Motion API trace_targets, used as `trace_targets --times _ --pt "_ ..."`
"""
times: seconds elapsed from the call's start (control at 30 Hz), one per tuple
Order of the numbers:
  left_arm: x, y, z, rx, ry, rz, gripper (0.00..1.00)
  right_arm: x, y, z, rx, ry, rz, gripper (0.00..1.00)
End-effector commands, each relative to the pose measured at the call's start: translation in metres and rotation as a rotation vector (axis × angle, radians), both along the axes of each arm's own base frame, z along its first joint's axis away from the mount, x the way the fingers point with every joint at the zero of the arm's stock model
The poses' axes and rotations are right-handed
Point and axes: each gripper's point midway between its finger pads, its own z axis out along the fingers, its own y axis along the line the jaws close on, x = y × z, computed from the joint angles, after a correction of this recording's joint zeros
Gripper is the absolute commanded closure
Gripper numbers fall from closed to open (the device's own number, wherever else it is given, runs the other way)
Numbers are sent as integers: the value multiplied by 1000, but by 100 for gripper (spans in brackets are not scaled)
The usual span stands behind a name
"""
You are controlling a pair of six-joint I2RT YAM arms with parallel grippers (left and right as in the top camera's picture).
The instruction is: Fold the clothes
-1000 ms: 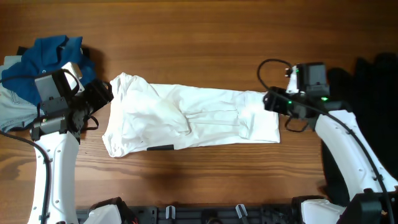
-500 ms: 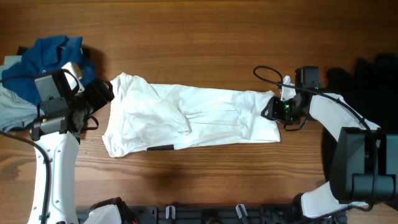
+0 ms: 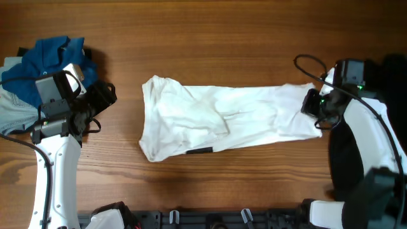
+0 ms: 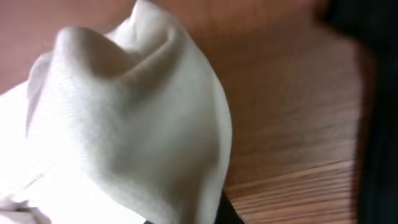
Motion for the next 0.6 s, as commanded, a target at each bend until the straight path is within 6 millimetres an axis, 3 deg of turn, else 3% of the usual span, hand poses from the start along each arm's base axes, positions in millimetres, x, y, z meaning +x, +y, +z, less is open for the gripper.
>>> trace_targets --times 0.0,0.2,0.4,0.57 --pt "0 -5 3 -3 -14 -23 27 8 12 14 -35 -40 10 96" --pt "0 -7 4 -10 -16 -30 27 11 53 11 -123 -40 59 96" --pt "1 -15 4 -14 -17 -54 26 10 73 1 -136 -16 106 96" --pt "1 -15 4 -14 -18 -54 26 2 125 1 -49 -23 228 96"
